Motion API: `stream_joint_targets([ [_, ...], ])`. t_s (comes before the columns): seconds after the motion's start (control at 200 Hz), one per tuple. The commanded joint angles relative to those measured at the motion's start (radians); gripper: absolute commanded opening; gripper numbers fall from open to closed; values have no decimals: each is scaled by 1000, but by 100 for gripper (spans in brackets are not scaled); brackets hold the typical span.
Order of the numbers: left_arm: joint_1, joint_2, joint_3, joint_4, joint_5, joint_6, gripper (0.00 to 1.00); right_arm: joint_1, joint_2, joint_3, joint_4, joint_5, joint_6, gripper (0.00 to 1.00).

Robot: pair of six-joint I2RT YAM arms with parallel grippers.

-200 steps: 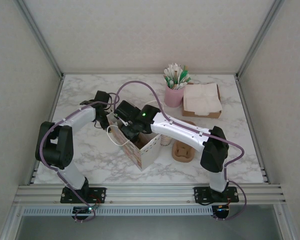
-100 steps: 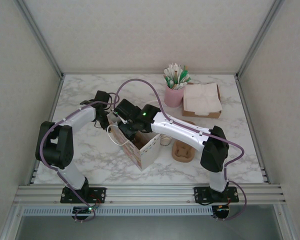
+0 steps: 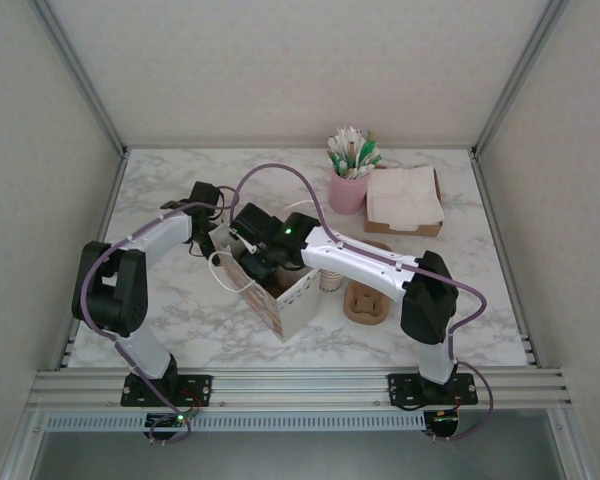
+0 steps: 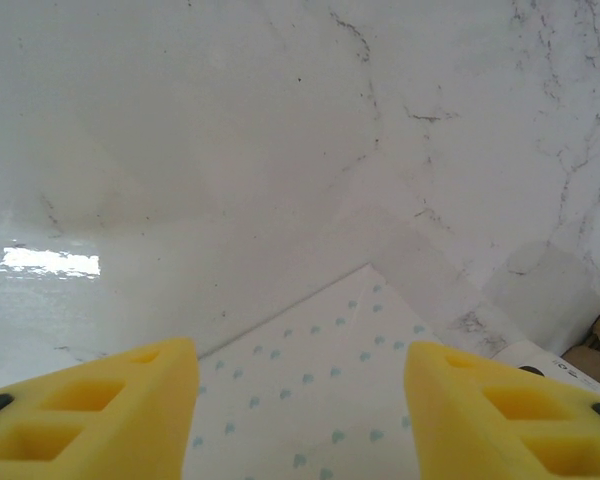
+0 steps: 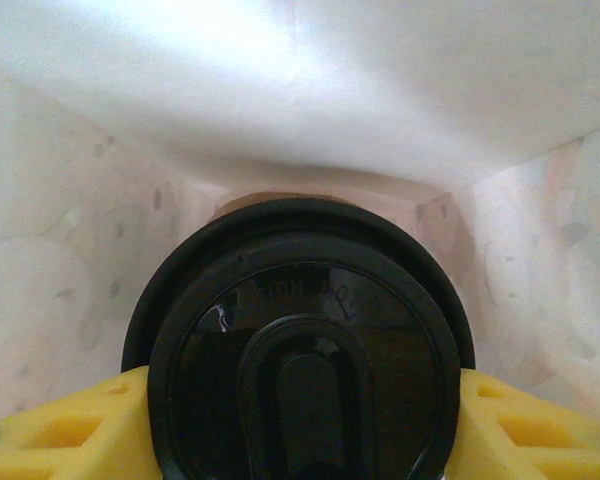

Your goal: Pack the takeout coffee

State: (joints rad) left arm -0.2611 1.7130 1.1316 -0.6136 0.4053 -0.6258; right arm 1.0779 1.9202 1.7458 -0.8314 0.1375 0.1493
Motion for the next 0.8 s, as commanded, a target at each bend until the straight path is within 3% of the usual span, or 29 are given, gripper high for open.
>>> stream_joint_targets([
  [0.0, -9, 16, 22, -29, -21, -3, 57, 6, 40, -20, -91, 13, 0, 44],
  [0.46, -9, 17, 23, -33, -25, -2, 57, 8, 132, 46, -198, 31, -2, 44],
  [0.796, -7, 16, 28, -33, -29, -2, 57, 23, 178, -64, -203, 29, -2, 43],
])
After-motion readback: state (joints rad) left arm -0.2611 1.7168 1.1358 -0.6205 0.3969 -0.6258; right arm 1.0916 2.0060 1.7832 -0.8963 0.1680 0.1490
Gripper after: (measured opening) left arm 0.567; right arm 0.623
